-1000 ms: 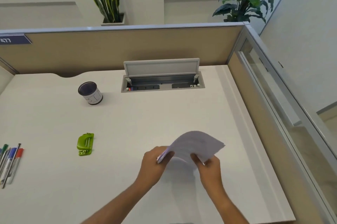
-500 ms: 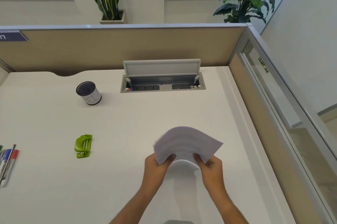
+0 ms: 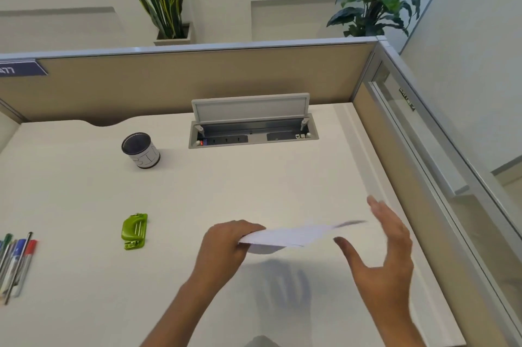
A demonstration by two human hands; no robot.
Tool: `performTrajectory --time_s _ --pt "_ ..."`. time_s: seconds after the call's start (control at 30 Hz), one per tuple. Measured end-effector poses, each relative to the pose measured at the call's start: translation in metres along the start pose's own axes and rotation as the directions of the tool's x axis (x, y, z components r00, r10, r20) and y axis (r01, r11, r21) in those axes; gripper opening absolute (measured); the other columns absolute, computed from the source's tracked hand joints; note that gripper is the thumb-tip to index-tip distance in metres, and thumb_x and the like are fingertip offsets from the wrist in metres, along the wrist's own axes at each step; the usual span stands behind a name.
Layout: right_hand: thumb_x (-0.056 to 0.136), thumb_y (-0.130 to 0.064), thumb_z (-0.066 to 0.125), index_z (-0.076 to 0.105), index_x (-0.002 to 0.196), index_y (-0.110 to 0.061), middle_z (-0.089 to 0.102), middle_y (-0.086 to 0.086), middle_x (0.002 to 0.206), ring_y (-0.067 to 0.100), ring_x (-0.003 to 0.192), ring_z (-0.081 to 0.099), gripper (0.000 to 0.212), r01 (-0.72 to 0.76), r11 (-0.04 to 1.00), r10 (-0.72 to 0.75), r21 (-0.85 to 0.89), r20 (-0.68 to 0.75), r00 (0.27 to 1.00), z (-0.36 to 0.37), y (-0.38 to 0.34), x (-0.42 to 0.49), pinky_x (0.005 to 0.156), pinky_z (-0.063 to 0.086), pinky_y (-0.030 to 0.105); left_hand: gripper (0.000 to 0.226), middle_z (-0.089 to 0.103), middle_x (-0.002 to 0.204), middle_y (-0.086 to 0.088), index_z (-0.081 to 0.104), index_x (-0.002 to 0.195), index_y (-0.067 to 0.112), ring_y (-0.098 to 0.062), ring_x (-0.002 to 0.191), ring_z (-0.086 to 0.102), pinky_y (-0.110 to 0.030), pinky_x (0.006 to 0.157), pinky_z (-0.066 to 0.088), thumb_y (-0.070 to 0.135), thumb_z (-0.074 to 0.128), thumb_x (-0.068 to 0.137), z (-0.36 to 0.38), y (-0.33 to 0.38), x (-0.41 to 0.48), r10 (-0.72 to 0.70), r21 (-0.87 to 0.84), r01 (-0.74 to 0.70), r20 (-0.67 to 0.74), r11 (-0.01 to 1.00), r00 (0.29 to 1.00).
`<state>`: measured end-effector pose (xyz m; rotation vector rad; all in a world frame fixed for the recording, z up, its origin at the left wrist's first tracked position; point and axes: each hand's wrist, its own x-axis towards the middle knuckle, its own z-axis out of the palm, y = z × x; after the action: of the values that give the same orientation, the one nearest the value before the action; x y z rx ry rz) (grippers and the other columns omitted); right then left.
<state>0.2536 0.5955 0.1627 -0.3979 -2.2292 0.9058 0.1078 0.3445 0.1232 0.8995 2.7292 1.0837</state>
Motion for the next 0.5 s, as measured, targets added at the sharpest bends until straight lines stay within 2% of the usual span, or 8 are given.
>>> performTrajectory --time_s 0.07,0.1,0.17,0.27,0.33,0.4,0.5 --pt "0.082 -0.014 0.083 0.055 0.144 -0.013 0.064 0.003 0.148 0.031 0.145 0.054 0.068 0.236 0.958 -0.221 -0.163 0.101 0.97 -0.008 0.003 0.008 0.122 0.031 0.058 0.05 0.081 0.086 0.018 0.08 0.101 0.038 -0.01 0.071 0.072 -0.028 0.06 0.056 0.004 0.059 0.071 -0.009 0.004 0.001 0.109 0.193 -0.109 0.007 0.975 0.994" --pt "0.08 -0.011 0.082 0.059 0.141 -0.014 0.066 -0.002 0.145 0.029 0.142 0.057 0.066 0.285 0.943 -0.259 -0.173 0.158 0.953 -0.006 0.008 0.01 0.121 0.031 0.061 0.048 0.079 0.082 0.017 0.079 0.096 0.038 -0.012 0.067 0.069 -0.027 0.056 0.054 0.005 0.058 0.07 -0.012 0.008 0.001 0.146 0.255 -0.149 0.028 0.955 0.989" --pt "0.077 -0.002 0.08 0.072 0.13 -0.017 0.072 -0.013 0.133 0.016 0.129 0.066 0.056 0.273 0.957 -0.242 -0.095 0.251 0.937 0.001 0.02 0.008 0.117 0.039 0.057 0.037 0.075 0.077 0.013 0.076 0.089 0.035 -0.014 0.065 0.066 -0.032 0.053 0.053 0.014 0.049 0.075 -0.015 0.017 0.001 0.175 0.288 -0.191 0.08 0.938 0.981" --pt "0.075 0.006 0.077 0.084 0.109 -0.022 0.079 -0.02 0.112 0.005 0.103 0.075 0.044 0.066 0.995 -0.087 0.073 0.346 0.934 0.006 0.033 -0.002 0.091 0.06 0.041 0.04 0.076 0.086 0.012 0.076 0.096 0.034 -0.015 0.075 0.068 -0.035 0.061 0.055 0.035 0.037 0.087 -0.02 0.018 -0.002 0.111 0.25 -0.153 0.174 0.956 0.978" --pt "0.076 0.016 0.077 0.086 0.104 -0.019 0.081 -0.017 0.105 0.01 0.097 0.078 0.046 -0.067 0.989 0.016 0.132 0.352 0.936 0.006 0.038 -0.008 0.079 0.062 0.036 0.023 0.078 0.099 0.023 0.076 0.108 0.042 -0.004 0.086 0.07 -0.026 0.07 0.057 0.041 0.056 0.097 -0.028 0.005 -0.006 0.063 0.177 -0.1 0.203 0.979 0.977" --pt "0.076 0.028 0.072 0.086 0.101 -0.015 0.084 -0.009 0.099 0.018 0.091 0.081 0.051 -0.167 0.963 0.088 0.209 0.341 0.936 0.005 0.042 -0.014 0.075 0.065 0.042 0.017 0.078 0.101 0.029 0.08 0.109 0.041 0.004 0.091 0.073 -0.022 0.079 0.06 0.034 0.079 0.094 -0.037 -0.01 -0.014 -0.016 0.014 0.013 0.224 1.0 0.974" --pt "0.078 0.031 0.064 0.088 0.095 -0.013 0.084 0.009 0.096 0.031 0.091 0.081 0.052 -0.373 0.844 0.239 0.386 0.352 0.905 0.003 0.045 -0.02 0.077 0.066 0.049 0.021 0.084 0.096 0.016 0.087 0.098 0.03 -0.006 0.094 0.079 -0.026 0.089 0.062 0.012 0.088 0.087 -0.043 -0.019 -0.026 -0.176 -0.306 0.228 0.187 0.925 0.966"
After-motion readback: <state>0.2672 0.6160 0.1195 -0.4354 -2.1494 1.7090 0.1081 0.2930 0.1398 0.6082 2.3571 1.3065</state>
